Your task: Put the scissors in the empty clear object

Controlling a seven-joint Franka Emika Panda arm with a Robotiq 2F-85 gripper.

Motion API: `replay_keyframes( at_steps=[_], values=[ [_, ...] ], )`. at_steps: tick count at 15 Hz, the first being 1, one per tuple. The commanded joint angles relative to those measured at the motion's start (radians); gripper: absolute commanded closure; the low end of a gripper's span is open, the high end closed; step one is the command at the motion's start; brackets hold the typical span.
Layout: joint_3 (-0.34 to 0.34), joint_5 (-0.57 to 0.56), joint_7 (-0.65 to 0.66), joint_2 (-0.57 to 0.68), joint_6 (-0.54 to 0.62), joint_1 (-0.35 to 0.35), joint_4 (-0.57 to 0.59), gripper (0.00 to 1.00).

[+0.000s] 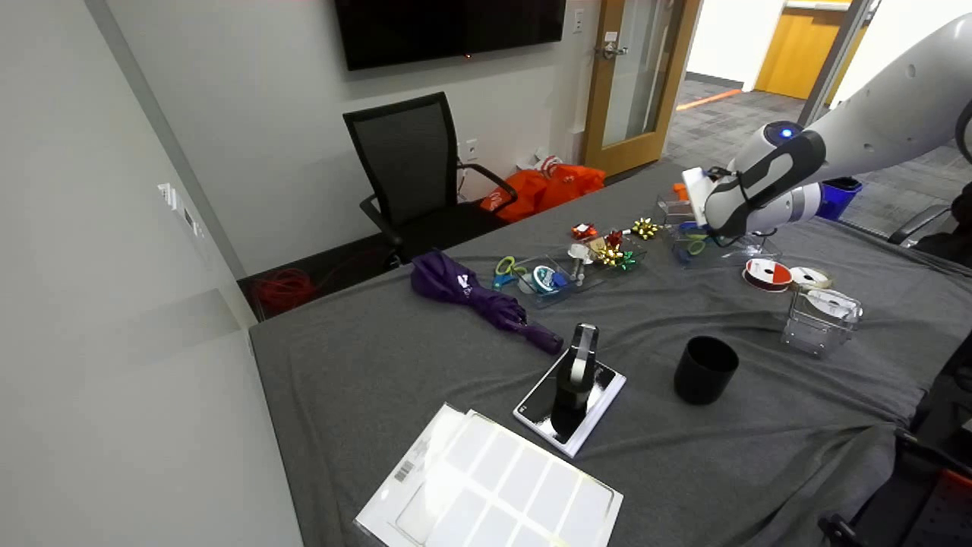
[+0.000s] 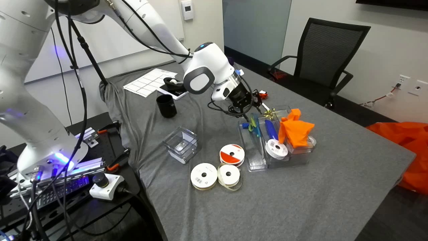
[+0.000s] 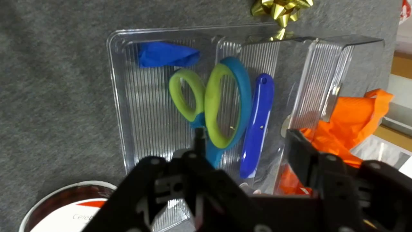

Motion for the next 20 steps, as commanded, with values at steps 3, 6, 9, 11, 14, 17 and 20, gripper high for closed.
replay_keyframes(
  at_steps=[3,6,9,11,14,17,20],
  values=[
    [0.064,-0.009,-0.115,-0.043,0.085,-0.045,-0.049,0.00],
    [0.128,-0.019,-0.239,-0.112,0.132,-0.081,-0.109,0.00],
    [0.223,-0.011,-0.368,-0.210,0.117,-0.139,-0.179,0.00],
    [0.276,0.004,-0.436,-0.280,0.080,-0.171,-0.227,0.00],
    [0.311,0.031,-0.494,-0.367,0.026,-0.188,-0.292,0.00],
    [0.309,0.051,-0.514,-0.434,-0.043,-0.180,-0.340,0.00],
    [0.280,0.045,-0.505,-0.484,-0.111,-0.159,-0.374,0.00]
  ],
)
